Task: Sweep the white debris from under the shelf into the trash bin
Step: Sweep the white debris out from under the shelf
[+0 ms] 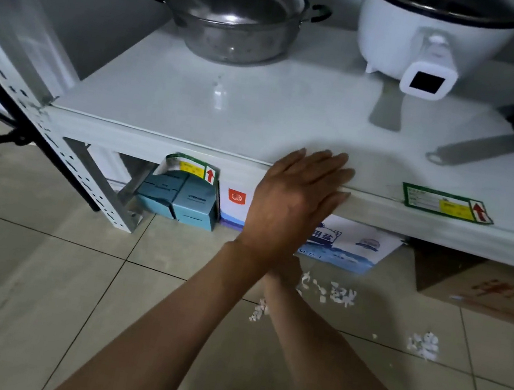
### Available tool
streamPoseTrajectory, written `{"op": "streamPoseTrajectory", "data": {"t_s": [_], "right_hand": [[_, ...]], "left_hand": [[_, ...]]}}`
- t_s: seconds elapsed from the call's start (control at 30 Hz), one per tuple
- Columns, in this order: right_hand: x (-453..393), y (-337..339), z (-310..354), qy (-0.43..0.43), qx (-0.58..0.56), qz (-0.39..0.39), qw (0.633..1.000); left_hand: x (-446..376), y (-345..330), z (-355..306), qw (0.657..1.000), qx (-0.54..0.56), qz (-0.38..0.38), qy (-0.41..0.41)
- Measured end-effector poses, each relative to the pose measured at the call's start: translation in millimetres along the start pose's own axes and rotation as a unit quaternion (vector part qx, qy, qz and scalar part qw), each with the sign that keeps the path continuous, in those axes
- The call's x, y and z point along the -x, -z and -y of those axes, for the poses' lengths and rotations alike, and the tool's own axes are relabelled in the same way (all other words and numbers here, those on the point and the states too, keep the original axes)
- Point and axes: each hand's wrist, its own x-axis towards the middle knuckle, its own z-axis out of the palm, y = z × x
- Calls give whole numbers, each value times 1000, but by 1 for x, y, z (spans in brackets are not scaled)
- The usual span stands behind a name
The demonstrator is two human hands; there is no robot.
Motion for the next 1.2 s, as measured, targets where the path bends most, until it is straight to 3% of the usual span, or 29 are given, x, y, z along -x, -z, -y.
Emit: {"op": "streamPoseTrajectory", "data": {"t_s": [0.1, 0.27, 0.43, 0.53, 0.6, 0.67, 0.73, 0.8, 0.93, 1.2], "right_hand": [[-15, 33, -9, -28, 3, -104, 994], [-15, 81, -37, -49, 101, -75, 991], [-4, 133, -57, -105, 90, -72, 988], [3, 153, -60, -74, 63, -42, 994], [2, 152, -55, -72, 52, -19, 996], [3, 143, -41, -91, -1, -43, 995], [2, 128, -28, -54, 7, -57, 997], [-6, 119, -16, -74, -71, -39, 994], [-10, 111, -15, -75, -76, -10, 994], [-30, 171, -68, -129, 36, -149, 980]], "left_hand": [[0, -5, -1, 999, 8, -34, 3], [0, -9, 2, 999, 2, -49, -6], [0, -10, 0, 999, 0, -42, -9], [1, -10, -2, 999, -6, -45, -2], [1, -9, -3, 999, -8, -45, 1], [1, -9, -4, 999, -12, -48, 1], [1, -9, -4, 999, -16, -50, 0], [1, -10, -3, 999, -20, -48, 1], [1, -12, -2, 998, -12, -57, -4], [2, -12, -4, 998, -18, -62, 2]]}}
